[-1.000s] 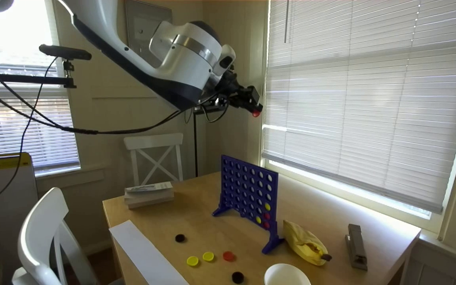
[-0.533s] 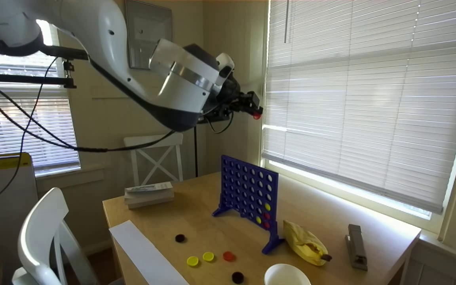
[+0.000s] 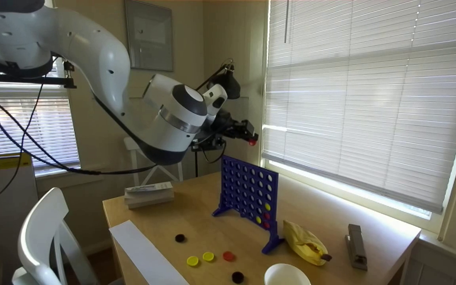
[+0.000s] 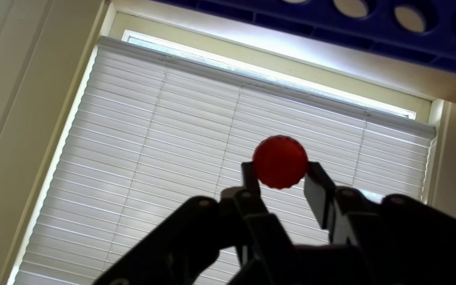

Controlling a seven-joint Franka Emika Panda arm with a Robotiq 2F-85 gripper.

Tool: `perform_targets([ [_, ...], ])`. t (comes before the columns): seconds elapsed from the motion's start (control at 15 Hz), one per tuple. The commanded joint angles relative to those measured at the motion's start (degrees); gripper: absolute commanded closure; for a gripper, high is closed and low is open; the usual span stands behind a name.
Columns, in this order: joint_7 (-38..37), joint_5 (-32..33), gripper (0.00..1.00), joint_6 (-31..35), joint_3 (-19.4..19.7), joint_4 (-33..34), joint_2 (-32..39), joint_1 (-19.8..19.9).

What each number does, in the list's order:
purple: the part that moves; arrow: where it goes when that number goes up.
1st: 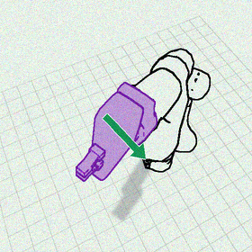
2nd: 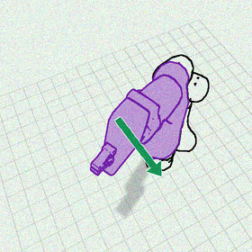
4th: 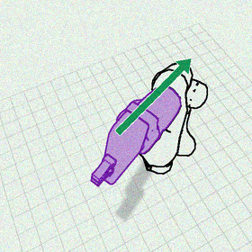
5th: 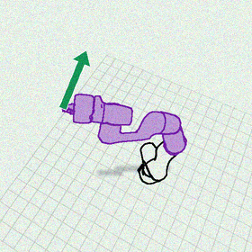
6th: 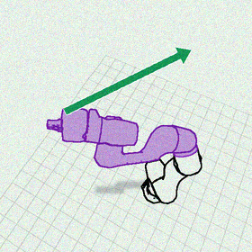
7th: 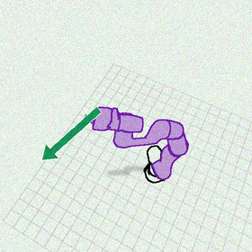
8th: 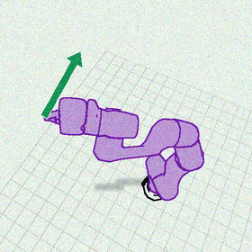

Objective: Pick up the red token and place it in the token holder

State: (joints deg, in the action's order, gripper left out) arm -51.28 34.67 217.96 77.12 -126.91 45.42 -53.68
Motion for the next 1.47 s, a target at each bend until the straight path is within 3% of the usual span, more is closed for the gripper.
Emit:
perform_targets([
  [0.0, 11.51, -5.91, 0.65, -3.21, -5.50, -1.65, -7.07, 1.88],
  [0.07, 11.53, -5.91, 0.90, -3.21, -5.48, -1.65, -7.11, 1.87],
  [0.47, 31.22, -21.75, 0.90, -0.29, -19.75, -2.68, -10.94, 9.33],
  [0.87, 51.57, -36.31, 0.90, 2.72, -37.54, -5.82, -17.82, 20.64],
  [1.0, 56.32, -40.93, 0.90, 6.91, -43.29, -6.81, -19.11, 24.83],
  [1.2, 62.24, -44.05, 0.90, 10.05, -52.03, -9.09, -22.17, 31.72],
  [1.4, 65.23, -46.10, 0.90, 10.93, -58.24, -11.65, -24.08, 37.07],
])
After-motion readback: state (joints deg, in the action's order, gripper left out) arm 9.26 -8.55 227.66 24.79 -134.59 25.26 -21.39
